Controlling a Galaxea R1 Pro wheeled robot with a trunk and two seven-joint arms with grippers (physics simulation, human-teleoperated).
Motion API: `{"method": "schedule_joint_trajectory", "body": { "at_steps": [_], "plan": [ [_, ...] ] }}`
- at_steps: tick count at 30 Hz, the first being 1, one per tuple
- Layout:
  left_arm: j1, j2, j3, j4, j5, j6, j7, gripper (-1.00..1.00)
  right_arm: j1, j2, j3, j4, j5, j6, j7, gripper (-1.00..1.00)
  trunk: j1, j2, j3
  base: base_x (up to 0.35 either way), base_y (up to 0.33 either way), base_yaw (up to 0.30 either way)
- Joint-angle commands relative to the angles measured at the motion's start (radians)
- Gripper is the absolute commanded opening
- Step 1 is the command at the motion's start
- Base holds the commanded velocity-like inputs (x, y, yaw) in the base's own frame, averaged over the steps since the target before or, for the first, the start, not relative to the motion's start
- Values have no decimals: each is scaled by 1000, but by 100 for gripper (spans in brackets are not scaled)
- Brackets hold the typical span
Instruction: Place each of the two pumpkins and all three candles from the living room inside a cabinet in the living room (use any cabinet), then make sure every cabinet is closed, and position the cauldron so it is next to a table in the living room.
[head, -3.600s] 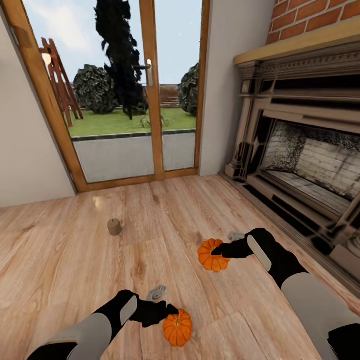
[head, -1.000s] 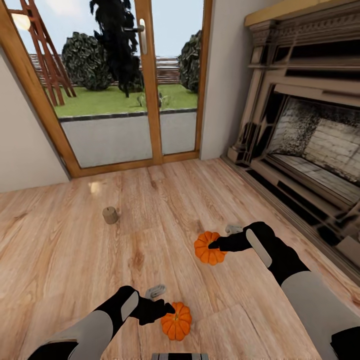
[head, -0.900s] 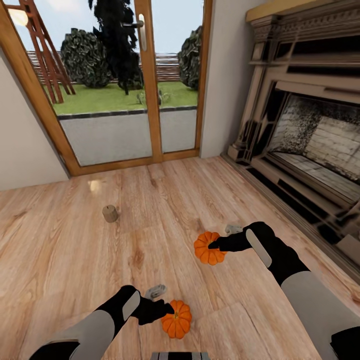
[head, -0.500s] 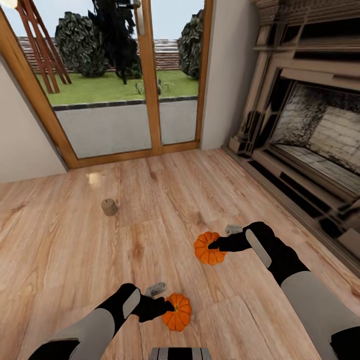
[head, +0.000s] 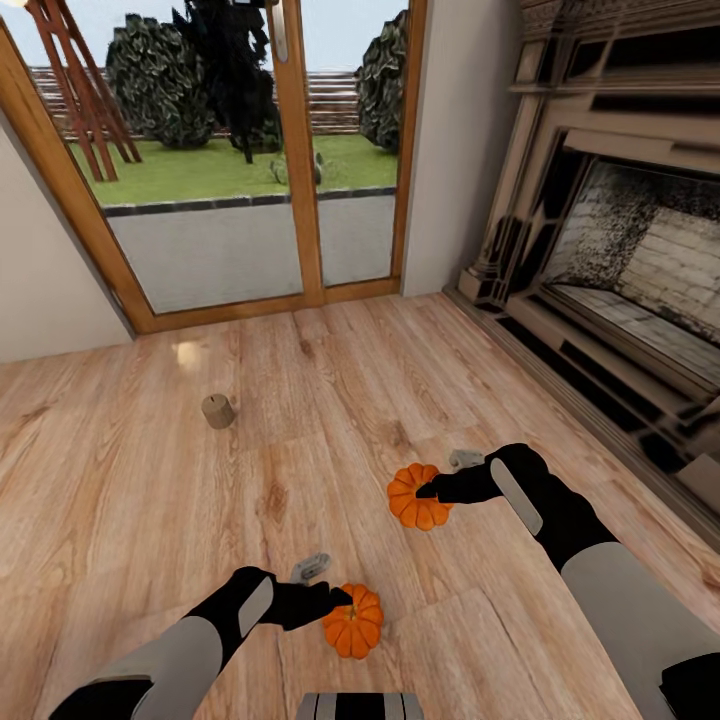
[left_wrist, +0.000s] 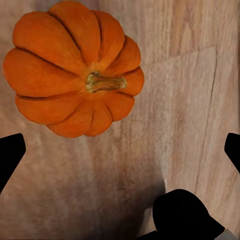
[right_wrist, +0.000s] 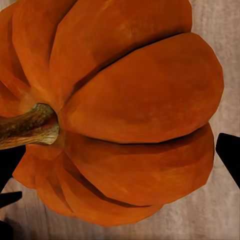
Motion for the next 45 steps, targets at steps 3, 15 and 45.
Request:
{"method": "schedule_joint_trajectory", "body": {
  "at_steps": [3,15,45],
  "plan": [
    [0,1,7,-1,2,2,-6,100,-1,-1,2,-1,10,2,10,-100,0,0,-1,0,0,0],
    [0,2,7,-2,3,-4,-12,100,-1,-1,2,-1,10,2,9,-100,0,0,-1,0,0,0],
    [0,0,6,-2,-69,-1,-7,100,-1,-1,2,1,9,2,10,-100,0,0,-1,11,0,0]
  ]
}}
